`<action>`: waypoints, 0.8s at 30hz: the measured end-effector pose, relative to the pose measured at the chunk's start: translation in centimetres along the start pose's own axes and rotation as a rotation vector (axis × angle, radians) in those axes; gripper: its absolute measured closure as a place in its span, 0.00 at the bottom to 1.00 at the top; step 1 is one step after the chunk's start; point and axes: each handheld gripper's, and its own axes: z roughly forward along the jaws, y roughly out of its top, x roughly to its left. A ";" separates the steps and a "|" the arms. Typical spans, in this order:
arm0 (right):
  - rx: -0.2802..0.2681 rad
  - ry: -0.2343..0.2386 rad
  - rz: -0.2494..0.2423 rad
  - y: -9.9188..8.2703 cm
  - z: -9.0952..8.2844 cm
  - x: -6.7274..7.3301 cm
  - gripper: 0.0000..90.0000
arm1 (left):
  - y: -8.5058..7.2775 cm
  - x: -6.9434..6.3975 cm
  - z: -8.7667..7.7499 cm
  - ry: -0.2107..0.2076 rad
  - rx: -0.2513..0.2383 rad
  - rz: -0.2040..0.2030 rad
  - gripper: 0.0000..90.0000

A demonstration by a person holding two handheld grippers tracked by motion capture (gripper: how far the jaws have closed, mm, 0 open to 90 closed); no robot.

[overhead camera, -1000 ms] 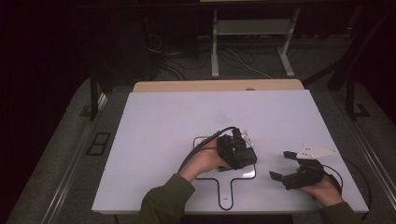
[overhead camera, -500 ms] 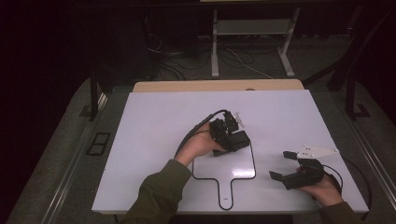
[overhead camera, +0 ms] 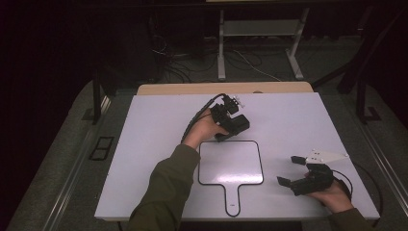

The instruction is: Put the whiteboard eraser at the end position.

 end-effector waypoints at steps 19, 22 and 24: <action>-0.005 0.008 0.007 0.0 0.0 0.0 0.00 | 0.4 4.4 4.0 0.092 0.054 -0.106 0.43; -0.006 0.009 0.007 0.0 0.0 -0.1 0.00 | 0.3 4.9 4.5 0.096 0.052 -0.117 0.43; -0.007 0.009 0.007 0.0 0.0 -0.1 0.00 | 0.3 5.2 4.8 0.096 0.052 -0.128 0.43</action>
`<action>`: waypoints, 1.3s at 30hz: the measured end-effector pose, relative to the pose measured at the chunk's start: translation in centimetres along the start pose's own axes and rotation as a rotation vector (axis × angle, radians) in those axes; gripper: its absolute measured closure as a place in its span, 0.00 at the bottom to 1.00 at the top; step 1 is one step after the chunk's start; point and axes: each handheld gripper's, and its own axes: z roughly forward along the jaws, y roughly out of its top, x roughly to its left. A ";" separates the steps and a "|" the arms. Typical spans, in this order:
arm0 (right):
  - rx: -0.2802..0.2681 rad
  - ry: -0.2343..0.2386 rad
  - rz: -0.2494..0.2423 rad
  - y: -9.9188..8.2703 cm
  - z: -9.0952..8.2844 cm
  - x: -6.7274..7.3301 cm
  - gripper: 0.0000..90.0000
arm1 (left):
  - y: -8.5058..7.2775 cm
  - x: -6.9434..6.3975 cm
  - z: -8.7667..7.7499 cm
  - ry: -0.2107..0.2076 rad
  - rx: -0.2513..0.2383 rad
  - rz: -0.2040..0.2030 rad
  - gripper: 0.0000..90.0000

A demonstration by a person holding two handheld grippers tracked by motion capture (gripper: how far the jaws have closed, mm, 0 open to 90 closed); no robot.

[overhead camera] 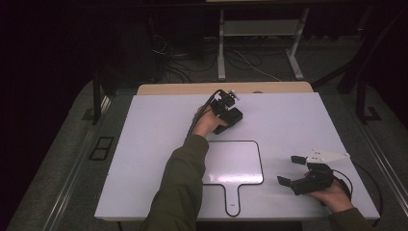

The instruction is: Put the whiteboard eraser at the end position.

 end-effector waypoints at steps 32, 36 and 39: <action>0.007 0.014 0.005 -0.2 0.3 -0.4 0.00 | -1.5 1.1 -1.3 -0.041 -0.153 -0.065 0.27; 0.004 0.033 0.022 -0.4 0.5 -0.5 0.00 | -1.8 0.8 -1.9 -0.040 -0.188 -0.050 0.25; 0.007 0.046 0.034 -0.5 0.8 -0.7 0.00 | -2.1 0.7 -2.3 -0.042 -0.214 -0.037 0.23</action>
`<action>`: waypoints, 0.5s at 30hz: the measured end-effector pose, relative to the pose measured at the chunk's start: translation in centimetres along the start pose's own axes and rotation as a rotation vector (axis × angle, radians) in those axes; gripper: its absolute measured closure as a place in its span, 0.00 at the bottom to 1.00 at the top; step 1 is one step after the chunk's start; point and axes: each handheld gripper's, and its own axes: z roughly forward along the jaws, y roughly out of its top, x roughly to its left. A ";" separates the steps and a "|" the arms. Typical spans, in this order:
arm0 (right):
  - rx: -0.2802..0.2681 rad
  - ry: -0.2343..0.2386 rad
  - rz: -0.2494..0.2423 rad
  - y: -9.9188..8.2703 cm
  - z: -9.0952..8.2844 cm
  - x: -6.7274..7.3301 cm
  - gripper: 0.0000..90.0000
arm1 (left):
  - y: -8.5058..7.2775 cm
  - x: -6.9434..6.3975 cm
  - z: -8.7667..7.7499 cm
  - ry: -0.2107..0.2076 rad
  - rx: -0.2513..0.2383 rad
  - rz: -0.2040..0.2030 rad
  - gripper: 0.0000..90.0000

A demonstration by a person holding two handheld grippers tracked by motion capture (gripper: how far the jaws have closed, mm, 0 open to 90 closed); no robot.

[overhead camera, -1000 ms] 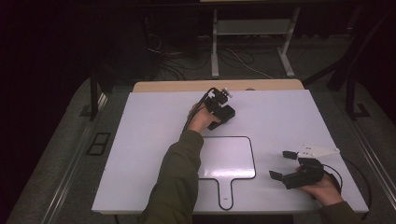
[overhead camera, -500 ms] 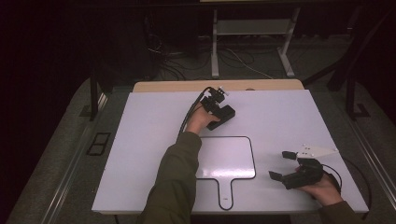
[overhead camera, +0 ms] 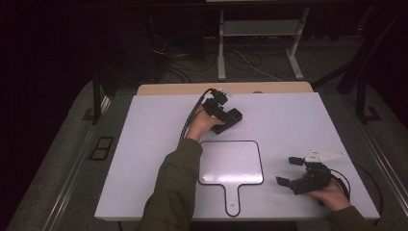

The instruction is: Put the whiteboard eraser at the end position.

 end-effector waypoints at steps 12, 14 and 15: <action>0.002 0.010 -0.008 0.2 0.5 0.7 0.00 | -0.9 -1.3 -2.1 -0.021 -0.074 0.042 0.20; 0.006 0.012 -0.009 0.2 0.5 0.8 0.00 | -1.2 -1.7 -2.7 -0.026 -0.093 0.049 0.20; 0.006 0.013 -0.008 0.2 0.5 0.8 0.00 | -1.4 -2.0 -2.9 -0.027 -0.110 0.041 0.20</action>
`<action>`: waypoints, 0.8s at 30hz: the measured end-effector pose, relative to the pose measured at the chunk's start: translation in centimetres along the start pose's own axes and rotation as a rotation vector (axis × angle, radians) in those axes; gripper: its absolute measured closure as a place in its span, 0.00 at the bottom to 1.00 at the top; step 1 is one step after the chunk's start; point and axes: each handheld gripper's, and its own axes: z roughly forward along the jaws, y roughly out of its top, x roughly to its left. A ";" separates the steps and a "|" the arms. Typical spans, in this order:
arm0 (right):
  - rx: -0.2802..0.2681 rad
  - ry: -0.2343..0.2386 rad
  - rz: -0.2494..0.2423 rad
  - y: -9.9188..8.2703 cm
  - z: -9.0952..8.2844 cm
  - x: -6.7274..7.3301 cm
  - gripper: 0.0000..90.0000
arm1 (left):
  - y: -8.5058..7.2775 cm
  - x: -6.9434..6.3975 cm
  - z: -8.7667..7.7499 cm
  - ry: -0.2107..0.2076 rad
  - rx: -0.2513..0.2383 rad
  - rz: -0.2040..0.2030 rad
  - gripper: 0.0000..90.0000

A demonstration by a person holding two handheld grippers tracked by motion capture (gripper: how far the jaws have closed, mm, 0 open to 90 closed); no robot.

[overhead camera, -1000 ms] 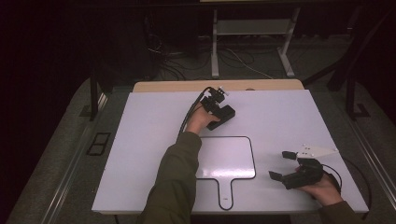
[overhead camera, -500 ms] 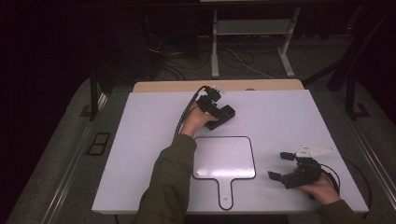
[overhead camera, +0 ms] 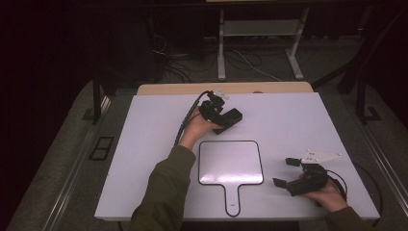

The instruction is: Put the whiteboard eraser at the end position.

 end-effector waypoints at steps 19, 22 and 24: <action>0.009 -0.014 -0.011 0.0 0.1 0.0 0.00 | -4.1 -3.1 -3.6 -0.012 -0.079 0.016 0.12; 0.007 -0.014 -0.007 0.0 0.1 0.1 0.00 | -4.7 -3.4 -4.1 -0.001 -0.083 0.016 0.09; 0.008 -0.015 -0.008 0.0 0.1 0.1 0.00 | -5.0 -3.6 -4.3 0.006 -0.085 0.014 0.05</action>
